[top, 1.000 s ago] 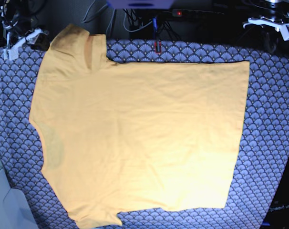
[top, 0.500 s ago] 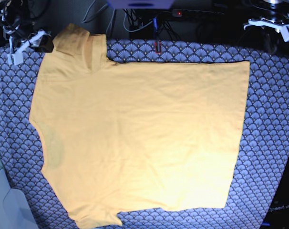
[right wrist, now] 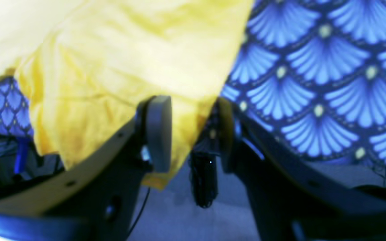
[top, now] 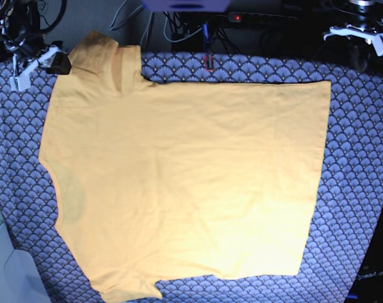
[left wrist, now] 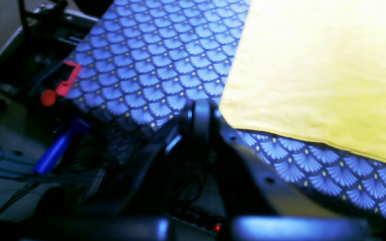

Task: Fold the T-shirt properly
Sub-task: 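Lower the right gripper and grasp the shirt's shoulder corner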

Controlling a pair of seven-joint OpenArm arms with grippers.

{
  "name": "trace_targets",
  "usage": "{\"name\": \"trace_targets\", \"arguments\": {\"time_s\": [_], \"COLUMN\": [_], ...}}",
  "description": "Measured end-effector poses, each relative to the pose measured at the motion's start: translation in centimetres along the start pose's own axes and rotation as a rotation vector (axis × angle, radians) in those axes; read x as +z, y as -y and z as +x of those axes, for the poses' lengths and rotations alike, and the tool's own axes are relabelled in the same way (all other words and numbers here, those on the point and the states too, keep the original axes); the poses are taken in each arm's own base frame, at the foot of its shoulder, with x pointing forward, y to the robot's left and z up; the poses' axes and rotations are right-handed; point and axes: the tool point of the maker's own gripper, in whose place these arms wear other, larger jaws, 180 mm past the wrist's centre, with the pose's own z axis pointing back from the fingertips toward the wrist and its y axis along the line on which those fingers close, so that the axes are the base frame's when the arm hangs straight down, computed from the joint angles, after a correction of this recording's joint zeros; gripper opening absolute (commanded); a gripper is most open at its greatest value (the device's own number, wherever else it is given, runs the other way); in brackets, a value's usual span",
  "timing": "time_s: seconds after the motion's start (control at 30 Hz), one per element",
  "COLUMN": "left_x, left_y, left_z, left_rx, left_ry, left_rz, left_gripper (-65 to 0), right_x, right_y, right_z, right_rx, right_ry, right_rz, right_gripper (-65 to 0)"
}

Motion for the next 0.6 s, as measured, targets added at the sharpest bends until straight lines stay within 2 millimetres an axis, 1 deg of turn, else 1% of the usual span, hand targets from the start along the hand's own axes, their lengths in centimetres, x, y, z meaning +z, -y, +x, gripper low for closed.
{"name": "trace_targets", "arguments": {"time_s": [0.2, 0.53, 0.6], "left_x": [-0.01, -0.01, -0.01], "left_y": [0.01, 0.01, 0.01], "left_z": [0.01, 0.01, 0.01], "left_rx": [0.0, 0.0, 0.0], "left_ry": [0.0, 0.0, 0.0], "left_rz": [0.0, 0.0, 0.0], "left_gripper": [-65.0, -65.0, -65.0], "right_x": [-0.11, -0.37, -0.83], "right_y": [-0.05, -0.19, -0.93], "right_z": [0.24, -0.2, -0.16], "right_rx": [0.001, -0.025, -0.015], "right_ry": [0.005, 0.011, 0.011], "right_rz": [0.002, 0.018, 0.041], "right_gripper": [-41.0, -41.7, -44.3]}}
